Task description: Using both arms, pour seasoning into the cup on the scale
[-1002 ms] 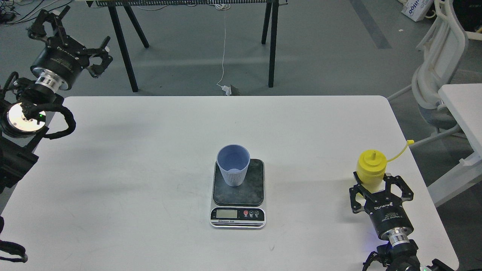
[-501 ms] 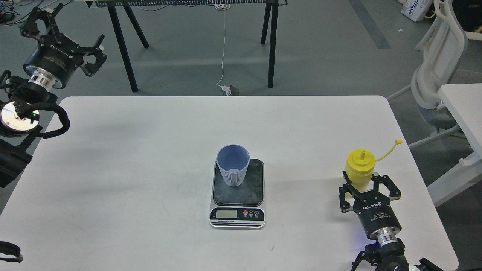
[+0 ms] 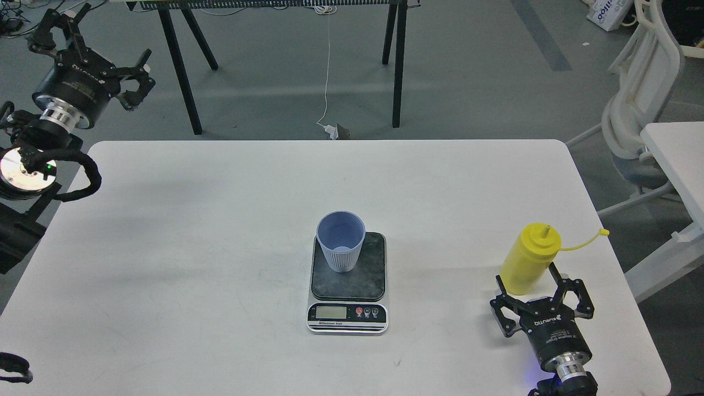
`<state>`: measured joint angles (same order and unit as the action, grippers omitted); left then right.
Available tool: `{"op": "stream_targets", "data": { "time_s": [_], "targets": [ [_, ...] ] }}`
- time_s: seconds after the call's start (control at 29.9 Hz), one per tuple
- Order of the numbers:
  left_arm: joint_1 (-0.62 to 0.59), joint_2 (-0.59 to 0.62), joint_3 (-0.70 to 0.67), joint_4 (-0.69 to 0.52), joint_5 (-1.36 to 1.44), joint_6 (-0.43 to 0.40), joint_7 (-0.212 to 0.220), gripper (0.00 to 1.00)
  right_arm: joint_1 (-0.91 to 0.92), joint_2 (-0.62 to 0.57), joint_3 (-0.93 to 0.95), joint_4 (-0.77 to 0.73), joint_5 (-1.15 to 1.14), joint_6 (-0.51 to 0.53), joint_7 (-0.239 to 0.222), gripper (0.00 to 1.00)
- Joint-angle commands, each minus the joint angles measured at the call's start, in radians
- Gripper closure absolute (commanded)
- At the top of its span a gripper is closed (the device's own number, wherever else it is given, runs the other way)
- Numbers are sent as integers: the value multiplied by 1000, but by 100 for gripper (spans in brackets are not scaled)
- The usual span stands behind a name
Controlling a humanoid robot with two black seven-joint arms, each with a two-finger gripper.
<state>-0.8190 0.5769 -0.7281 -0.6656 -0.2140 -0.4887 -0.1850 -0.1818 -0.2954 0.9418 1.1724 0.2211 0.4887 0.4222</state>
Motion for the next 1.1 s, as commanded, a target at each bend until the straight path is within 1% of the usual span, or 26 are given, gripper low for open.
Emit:
{"op": "stream_targets", "data": {
  "time_s": [0.0,0.17,0.27,0.43,0.53,0.63,0.74,0.84,0.9,1.0,1.07],
  "targets": [
    [1,-2,-2,0,1,0,-2,0,-60,-36,9,13,0,0,1,1],
    [1,1,-7,0,-1,0,-2,0,-165,-115,6,61,-11,0,3,1],
    [3,3,-8,0,-1,0,-4,0,-197,-198,21,72,-13,0,4,1],
    [12,3,-10,0,-1,0,-5,0,-174,-310,173,32,-16,0,7,1],
    [14,4,-10,1,-1,0,-2,0,-66,-352,262,-40,-19,0,7,1],
    [21,4,-10,3,-1,0,1,0,91,-384,287,-158,-39,0,7,1],
    [23,3,-7,8,1,0,4,0,273,-387,282,-252,-55,0,7,1],
    [23,-2,-1,18,-1,0,7,0,442,-390,247,-376,-123,0,-3,1],
    [23,-5,-2,23,-2,0,7,0,560,-390,192,-456,-164,0,-5,1],
    [23,-8,-8,23,-7,0,6,0,738,-375,97,-588,-166,0,-5,1],
    [23,-11,-11,23,-10,0,5,0,841,-341,51,-683,-166,0,-5,1]
  ]
}}
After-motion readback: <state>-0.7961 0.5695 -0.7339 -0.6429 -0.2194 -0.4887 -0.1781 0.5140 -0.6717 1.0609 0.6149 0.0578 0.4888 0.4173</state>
